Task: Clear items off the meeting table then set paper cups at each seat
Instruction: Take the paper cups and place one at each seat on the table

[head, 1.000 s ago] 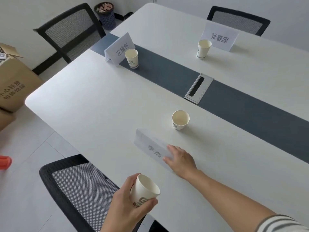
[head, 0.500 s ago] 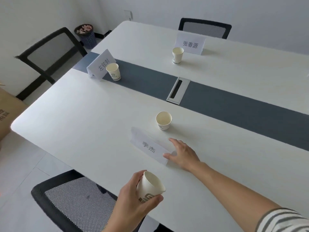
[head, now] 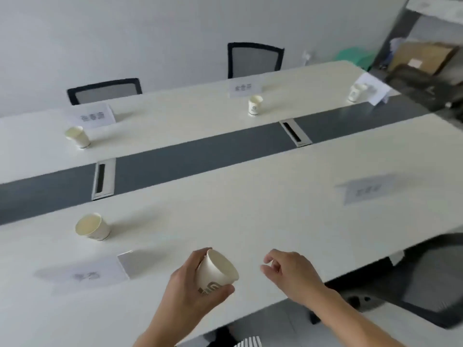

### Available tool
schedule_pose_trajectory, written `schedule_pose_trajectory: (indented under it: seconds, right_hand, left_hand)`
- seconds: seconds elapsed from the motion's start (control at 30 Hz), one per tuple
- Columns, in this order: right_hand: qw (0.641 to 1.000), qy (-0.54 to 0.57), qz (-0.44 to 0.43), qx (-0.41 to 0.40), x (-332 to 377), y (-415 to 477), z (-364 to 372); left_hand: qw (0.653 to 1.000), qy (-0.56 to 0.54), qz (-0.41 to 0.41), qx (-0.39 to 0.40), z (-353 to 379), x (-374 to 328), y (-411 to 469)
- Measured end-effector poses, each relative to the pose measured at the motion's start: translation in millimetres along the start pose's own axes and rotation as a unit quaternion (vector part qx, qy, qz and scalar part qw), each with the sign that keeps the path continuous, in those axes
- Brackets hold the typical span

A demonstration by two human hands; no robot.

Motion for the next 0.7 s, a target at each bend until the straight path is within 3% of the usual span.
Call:
schedule_pose_trajectory:
  seconds: [0.3, 0.47, 0.7]
  right_hand:
    - [0.958, 0.188, 0.156, -0.152, -179.9, -229.3, 17.6]
    - [0.904, 0.267, 0.233, -0.240, -259.1, -340.3, 14.1]
    - [0.837, 0.326, 0.299, -0.322, -356.4, -428.0, -10.6]
  left_hand:
    - [0.976, 0.061, 0.099, 0.187, 203.9, -87.5, -22.2]
    - [0.943, 0.089, 0.133, 0.291, 308.0, -145.6, -30.4]
    - [0.904, 0.145, 0.180, 0.359, 424.2, -230.8, -4.7]
Point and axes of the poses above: each hand's wrist, its own y-axis towards the middle knuckle, its own z-axis out of the palm, x = y × z, the point moved 3 cm from there along y, towards the middle knuckle, and after that the axes turned 10 degrees about x, right-handed, at the moved point
